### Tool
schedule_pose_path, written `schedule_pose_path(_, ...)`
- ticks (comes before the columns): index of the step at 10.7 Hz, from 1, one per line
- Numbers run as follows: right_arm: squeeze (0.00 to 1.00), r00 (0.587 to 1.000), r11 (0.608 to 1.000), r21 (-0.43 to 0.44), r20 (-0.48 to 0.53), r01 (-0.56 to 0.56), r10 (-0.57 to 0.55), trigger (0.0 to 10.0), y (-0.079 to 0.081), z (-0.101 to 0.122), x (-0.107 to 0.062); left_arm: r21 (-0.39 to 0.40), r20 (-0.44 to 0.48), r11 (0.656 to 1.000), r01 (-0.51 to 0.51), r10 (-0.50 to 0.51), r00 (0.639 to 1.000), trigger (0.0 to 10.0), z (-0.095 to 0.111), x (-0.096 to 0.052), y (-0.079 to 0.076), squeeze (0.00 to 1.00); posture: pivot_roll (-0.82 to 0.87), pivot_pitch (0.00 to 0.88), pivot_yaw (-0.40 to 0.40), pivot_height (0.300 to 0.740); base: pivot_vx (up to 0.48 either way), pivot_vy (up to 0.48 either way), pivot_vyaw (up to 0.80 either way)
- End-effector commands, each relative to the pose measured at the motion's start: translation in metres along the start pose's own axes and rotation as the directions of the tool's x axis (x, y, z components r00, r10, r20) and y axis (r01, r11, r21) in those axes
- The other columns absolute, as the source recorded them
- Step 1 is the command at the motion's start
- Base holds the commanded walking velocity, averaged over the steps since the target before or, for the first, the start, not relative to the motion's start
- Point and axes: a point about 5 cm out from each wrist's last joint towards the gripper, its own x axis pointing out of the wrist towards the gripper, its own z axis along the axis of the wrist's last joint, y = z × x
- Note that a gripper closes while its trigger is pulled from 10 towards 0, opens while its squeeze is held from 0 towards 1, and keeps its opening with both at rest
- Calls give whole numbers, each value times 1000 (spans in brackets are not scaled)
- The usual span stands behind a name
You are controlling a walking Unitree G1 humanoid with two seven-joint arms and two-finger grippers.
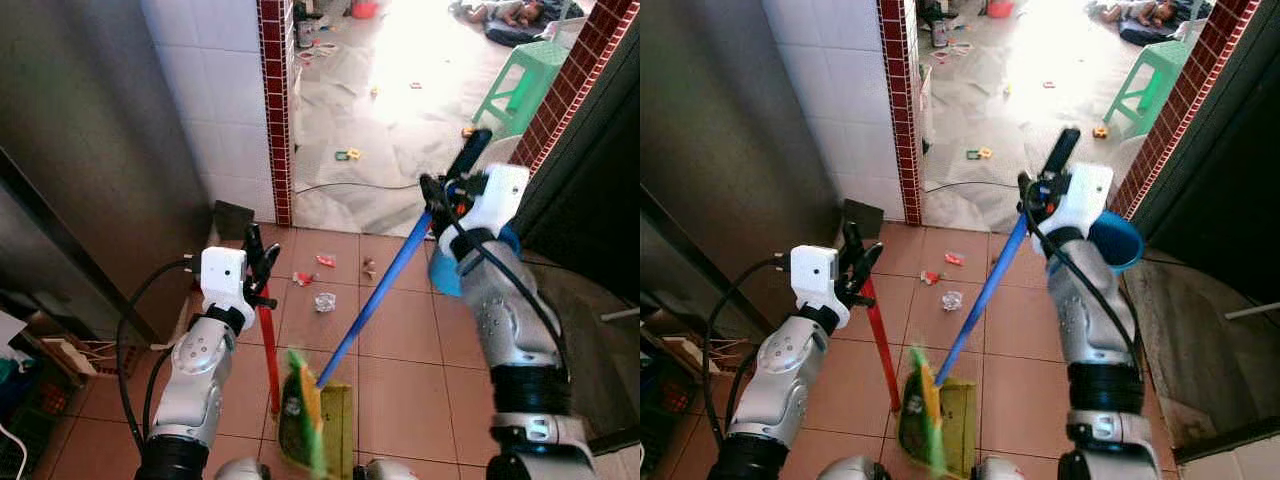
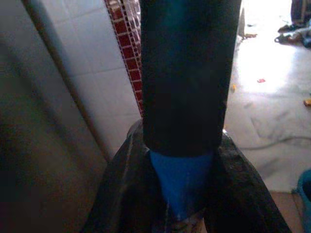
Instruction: Sweep floor
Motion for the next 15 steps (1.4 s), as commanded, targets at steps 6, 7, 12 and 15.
schedule_pose_path(6,0,975,969,-219,167,-111,149,10000,7,49,7,5,46,1000,4,-5,999,10000,7,4,-1,0,-51,0,-14,740,0,0,0)
schedule_pose_path(7,0,978,956,-282,163,-77,127,10000,3,45,5,4,49,1000,-1,1,999,10000,7,3,0,0,-50,0,-13,740,0,0,0)
schedule_pose_path(12,0,992,930,-345,42,129,-122,10000,-18,-29,-25,-27,166,997,-67,71,984,10000,44,4,27,0,-38,0,0,740,0,0,-429)
schedule_pose_path(15,0,934,853,-382,123,356,-334,10000,-49,-36,-38,-13,168,1000,-26,28,985,10000,47,1,31,0,-24,0,38,740,0,0,-508)
